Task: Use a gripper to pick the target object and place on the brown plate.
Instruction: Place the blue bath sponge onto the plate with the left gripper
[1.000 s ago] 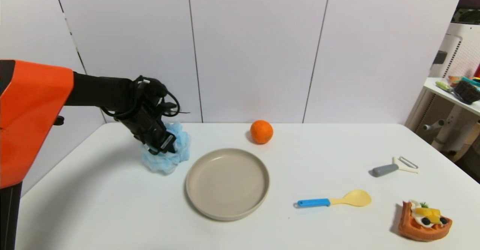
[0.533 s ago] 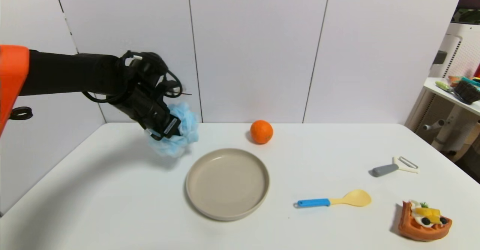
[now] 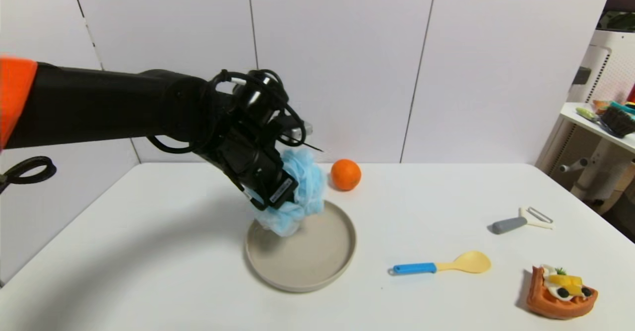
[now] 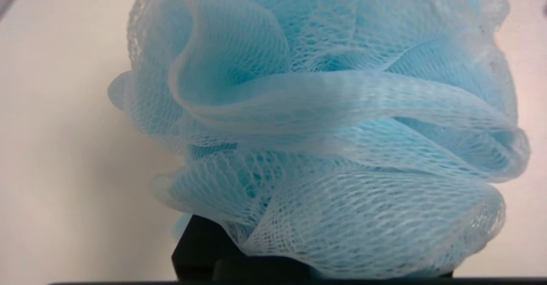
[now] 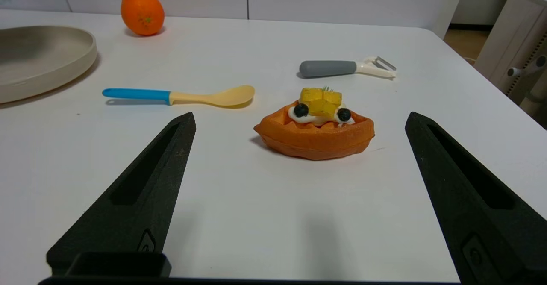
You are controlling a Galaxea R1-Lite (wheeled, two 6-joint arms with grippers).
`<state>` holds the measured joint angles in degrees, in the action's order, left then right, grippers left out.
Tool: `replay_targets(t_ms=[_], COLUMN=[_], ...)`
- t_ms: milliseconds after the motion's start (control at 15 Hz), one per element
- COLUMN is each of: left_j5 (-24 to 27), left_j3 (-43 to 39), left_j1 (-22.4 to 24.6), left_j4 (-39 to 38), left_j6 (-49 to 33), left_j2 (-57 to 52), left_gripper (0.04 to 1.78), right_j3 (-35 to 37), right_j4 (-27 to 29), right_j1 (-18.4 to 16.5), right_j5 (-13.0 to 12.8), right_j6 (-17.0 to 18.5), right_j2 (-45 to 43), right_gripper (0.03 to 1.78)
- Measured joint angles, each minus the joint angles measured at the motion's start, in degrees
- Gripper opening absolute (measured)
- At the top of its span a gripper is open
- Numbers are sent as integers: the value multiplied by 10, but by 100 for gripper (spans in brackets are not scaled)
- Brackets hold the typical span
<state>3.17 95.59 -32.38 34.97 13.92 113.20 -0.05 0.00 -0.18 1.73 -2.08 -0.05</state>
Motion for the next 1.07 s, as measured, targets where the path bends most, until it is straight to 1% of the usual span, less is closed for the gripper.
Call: replay_targets(t_ms=[67, 133, 333, 600, 800, 1067], left_j5=[0, 0, 0, 1, 1, 1], left_j3=[-7, -14, -22, -28, -31, -31], left_j1=[-12, -22, -35, -41, -50, -60], left_j4=[0, 0, -1, 0, 0, -1], left_j6=[0, 0, 0, 7, 7, 6], left_j2=[2, 4, 9, 5, -1, -24], left_gripper=[63, 67, 100, 129, 142, 153], right_j3=[0, 0, 0, 0, 0, 0], right_j4=[0, 0, 0, 0, 0, 0], right_j1=[0, 0, 0, 0, 0, 0], right_j5=[0, 0, 0, 0, 0, 0], right_j6=[0, 0, 0, 0, 0, 0], right_j2=[0, 0, 0, 0, 0, 0], right_gripper=[169, 169, 169, 169, 169, 169])
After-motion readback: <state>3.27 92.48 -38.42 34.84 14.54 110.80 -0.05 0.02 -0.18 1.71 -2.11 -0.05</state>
